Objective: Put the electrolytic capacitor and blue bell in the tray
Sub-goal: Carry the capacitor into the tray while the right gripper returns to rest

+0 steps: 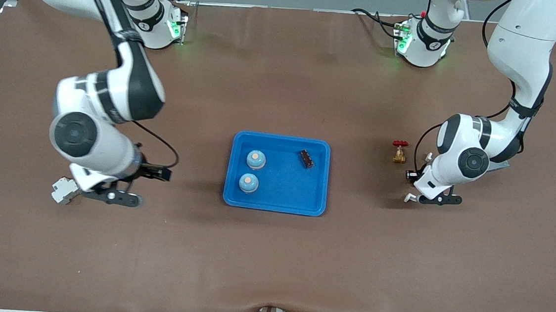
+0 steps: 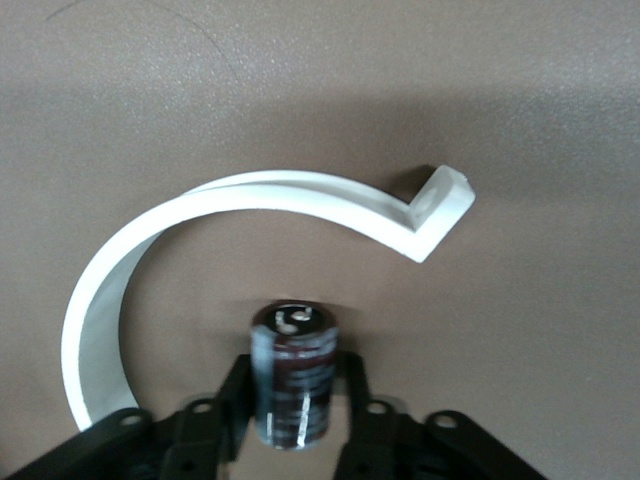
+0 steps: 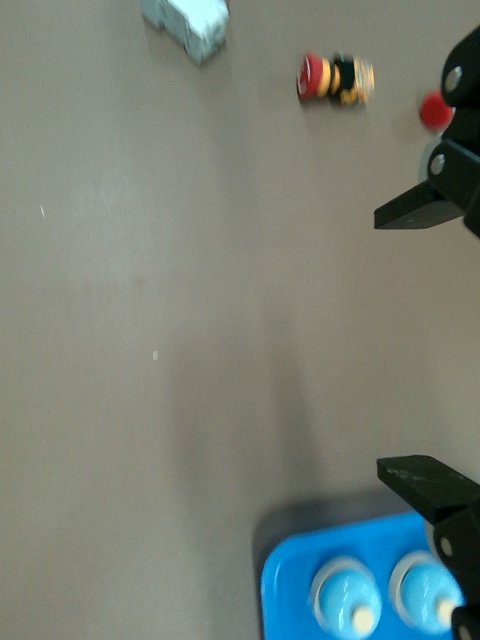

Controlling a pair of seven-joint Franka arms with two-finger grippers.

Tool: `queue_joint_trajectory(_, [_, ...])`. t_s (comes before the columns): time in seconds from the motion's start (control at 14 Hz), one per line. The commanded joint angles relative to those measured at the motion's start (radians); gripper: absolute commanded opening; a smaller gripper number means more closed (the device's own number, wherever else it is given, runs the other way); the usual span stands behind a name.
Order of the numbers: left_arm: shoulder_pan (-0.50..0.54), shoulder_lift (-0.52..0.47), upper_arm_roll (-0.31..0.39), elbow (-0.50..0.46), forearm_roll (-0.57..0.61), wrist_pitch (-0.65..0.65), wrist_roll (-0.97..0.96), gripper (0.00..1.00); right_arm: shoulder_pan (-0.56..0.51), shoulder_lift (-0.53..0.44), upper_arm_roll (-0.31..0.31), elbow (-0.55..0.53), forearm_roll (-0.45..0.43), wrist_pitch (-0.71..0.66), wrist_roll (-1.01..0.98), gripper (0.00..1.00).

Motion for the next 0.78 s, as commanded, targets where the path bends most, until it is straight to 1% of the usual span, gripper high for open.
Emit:
queue_joint_trajectory(0.0, [0.004,-0.001,-0.004,0.016,0.006,-0.005,-0.026,0.11,-0.077,-0.118,0.018,-0.127,0.000,0.008,-0.135,1.00])
queue_joint_trajectory(0.07, [-0.004,-0.002,-0.004,0.022,0.006,-0.008,-0.061,0.04,-0.108,-0.139,0.019,-0.145,0.001,0.009,-0.184,1.00])
queue_joint_trajectory(0.14, [-0.014,-0.002,-0.004,0.039,0.006,-0.010,-0.096,0.00,-0.134,-0.161,0.021,-0.161,0.001,0.009,-0.227,1.00])
queue_joint_trajectory(0.28, [-0.045,-0.007,-0.004,0.091,0.006,-0.075,-0.141,0.00,-0.176,-0.208,0.019,-0.190,0.001,0.016,-0.313,1.00])
queue_joint_trajectory(0.36, [-0.053,-0.009,-0.005,0.140,0.006,-0.145,-0.168,0.00,-0.195,-0.231,0.019,-0.193,0.001,0.008,-0.344,1.00])
queue_joint_trajectory(0.5, [-0.102,-0.001,-0.011,0.261,0.003,-0.293,-0.265,0.00,-0.231,-0.273,0.019,-0.213,0.001,-0.010,-0.381,1.00])
queue_joint_trajectory(0.57, [-0.122,0.016,-0.013,0.322,-0.011,-0.340,-0.326,0.00,-0.242,-0.289,0.019,-0.213,0.001,-0.024,-0.386,1.00])
queue_joint_trajectory(0.71, [-0.171,0.039,-0.013,0.411,-0.068,-0.384,-0.417,0.00,-0.254,-0.323,0.018,-0.213,0.001,-0.055,-0.392,1.00])
